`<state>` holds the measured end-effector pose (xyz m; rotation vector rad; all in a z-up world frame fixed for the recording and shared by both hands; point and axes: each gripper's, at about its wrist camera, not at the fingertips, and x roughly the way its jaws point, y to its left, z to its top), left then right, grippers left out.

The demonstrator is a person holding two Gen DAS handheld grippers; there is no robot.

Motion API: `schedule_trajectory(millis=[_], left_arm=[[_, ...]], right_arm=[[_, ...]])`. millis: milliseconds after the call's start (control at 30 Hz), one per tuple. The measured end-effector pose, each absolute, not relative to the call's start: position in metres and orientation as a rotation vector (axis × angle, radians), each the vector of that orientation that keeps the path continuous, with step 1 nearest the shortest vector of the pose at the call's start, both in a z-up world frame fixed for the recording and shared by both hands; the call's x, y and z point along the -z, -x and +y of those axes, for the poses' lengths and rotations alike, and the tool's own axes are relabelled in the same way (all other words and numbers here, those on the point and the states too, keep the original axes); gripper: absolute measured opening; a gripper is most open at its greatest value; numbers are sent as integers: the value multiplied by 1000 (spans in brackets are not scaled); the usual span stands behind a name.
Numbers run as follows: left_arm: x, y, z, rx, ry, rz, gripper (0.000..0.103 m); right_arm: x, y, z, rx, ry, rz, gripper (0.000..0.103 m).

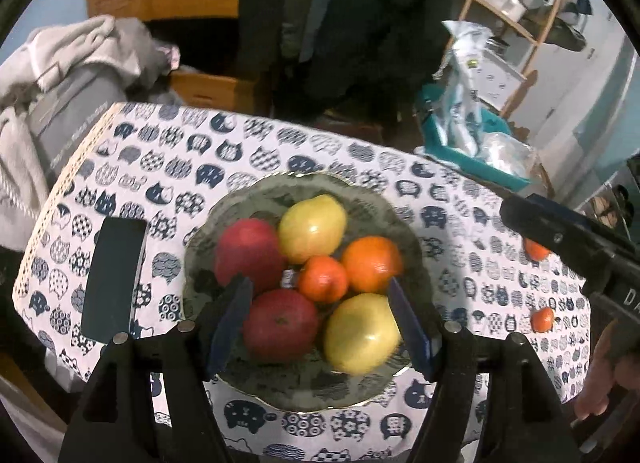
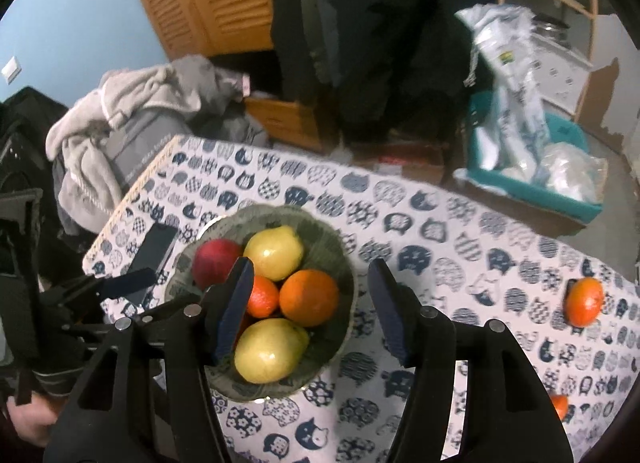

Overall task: Organize fruits
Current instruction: 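Move both open tools away from the bowl toward the two loose oranges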

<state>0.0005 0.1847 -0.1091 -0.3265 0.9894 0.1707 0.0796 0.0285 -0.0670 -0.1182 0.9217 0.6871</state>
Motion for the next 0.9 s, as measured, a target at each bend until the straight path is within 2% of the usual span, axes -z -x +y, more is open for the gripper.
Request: schedule_trajectory(millis=[100, 400, 900], left_arm=[[98, 1, 173, -146, 301, 966, 77], [71, 2, 134, -73, 223, 913, 80], [57, -7, 74, 23, 146, 906, 81]], right_arm=[[52, -75, 14, -666, 113, 885, 61], [18, -60, -21, -631, 94, 811, 68], [1, -46, -90, -549, 70, 761, 73]])
